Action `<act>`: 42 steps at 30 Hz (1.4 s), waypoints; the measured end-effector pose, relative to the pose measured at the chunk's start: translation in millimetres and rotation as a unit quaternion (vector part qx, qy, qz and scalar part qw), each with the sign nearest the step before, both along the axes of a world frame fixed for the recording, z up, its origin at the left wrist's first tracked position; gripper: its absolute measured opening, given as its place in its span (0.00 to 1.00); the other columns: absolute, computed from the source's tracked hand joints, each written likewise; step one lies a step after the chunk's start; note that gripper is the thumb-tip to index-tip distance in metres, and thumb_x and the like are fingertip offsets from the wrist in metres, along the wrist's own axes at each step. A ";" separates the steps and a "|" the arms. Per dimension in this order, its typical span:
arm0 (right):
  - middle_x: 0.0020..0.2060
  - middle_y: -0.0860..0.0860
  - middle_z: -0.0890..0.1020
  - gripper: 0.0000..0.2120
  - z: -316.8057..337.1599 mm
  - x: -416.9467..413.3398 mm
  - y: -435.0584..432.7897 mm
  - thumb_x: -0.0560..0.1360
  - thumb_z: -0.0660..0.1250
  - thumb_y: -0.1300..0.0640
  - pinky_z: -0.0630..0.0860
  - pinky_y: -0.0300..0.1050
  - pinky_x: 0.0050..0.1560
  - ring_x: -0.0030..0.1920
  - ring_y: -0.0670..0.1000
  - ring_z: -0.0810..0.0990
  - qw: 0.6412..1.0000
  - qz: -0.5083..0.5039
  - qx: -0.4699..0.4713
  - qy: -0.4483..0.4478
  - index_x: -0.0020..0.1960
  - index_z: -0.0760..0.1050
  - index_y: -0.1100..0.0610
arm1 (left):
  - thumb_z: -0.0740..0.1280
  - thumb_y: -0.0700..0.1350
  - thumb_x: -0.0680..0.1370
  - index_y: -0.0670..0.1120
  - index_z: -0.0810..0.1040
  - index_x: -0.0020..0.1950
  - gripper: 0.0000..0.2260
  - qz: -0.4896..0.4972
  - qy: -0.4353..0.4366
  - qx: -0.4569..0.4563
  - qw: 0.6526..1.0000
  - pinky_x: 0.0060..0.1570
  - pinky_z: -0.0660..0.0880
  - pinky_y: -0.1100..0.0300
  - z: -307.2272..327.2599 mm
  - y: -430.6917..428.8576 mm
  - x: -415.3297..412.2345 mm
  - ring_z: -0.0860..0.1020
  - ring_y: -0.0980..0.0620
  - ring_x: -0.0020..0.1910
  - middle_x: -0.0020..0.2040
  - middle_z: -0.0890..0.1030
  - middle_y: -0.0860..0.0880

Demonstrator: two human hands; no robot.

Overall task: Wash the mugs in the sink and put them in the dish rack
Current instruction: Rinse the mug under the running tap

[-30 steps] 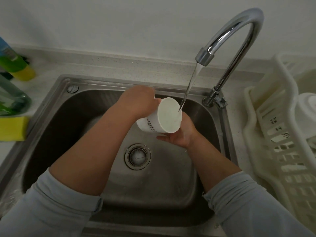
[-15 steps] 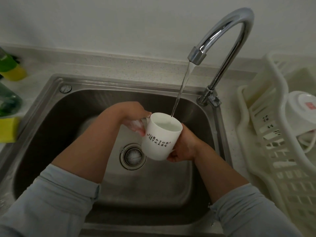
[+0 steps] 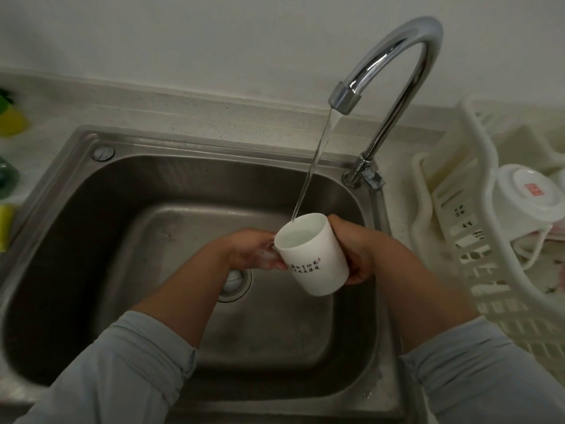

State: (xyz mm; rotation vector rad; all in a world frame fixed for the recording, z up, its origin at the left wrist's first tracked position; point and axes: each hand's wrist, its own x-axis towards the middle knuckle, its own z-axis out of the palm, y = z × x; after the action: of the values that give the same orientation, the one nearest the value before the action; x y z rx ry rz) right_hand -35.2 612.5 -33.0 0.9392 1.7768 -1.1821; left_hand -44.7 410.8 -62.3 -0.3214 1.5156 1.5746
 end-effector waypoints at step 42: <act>0.50 0.55 0.80 0.19 -11.1 -22.3 -77.2 0.69 0.63 0.43 0.79 0.50 0.44 0.51 0.58 0.78 0.840 -0.220 -0.443 0.223 0.55 0.75 0.53 | 0.55 0.53 0.81 0.42 0.73 0.50 0.16 -0.170 0.521 -0.478 0.687 0.42 0.64 0.57 104.2 -18.4 -39.1 0.69 0.49 0.41 0.41 0.73 0.47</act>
State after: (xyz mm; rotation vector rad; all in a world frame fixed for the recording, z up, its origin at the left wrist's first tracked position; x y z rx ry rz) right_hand -57.5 535.3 -44.1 0.5111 1.0636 -2.3875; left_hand -83.8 392.4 41.9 0.4061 3.0147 0.4170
